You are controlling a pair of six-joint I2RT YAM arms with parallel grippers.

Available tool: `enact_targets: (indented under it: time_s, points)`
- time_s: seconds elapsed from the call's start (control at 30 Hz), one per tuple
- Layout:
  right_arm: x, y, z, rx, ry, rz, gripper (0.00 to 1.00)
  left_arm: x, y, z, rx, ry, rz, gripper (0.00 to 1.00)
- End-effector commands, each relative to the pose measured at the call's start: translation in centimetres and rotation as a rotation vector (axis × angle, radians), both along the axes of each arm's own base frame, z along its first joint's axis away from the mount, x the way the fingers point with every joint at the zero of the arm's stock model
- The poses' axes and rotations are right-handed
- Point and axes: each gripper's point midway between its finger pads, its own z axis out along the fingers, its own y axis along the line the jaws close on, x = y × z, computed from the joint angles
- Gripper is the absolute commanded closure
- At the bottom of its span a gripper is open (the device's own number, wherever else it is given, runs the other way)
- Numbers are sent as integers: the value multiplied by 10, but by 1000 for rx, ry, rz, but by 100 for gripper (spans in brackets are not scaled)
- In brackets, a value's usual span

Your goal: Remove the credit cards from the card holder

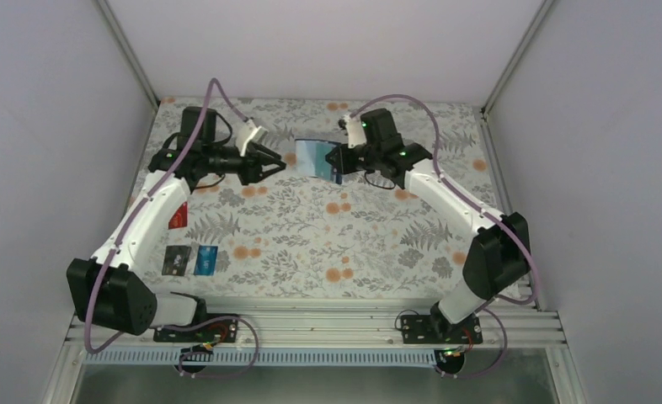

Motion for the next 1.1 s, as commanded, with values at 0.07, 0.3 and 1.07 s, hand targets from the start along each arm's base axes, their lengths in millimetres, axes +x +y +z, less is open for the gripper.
enact_targets:
  time_s: [0.07, 0.3, 1.07]
  points:
    - [-19, 47, 40, 123, -86, 175, 96, -35, -44, 7, -82, 40, -247, 68]
    - [-65, 66, 77, 289, -158, 454, 96, -21, -38, -6, -53, 70, -194, 68]
    - [-111, 66, 114, 415, -272, 694, 96, -84, -43, 36, -223, -24, -465, 95]
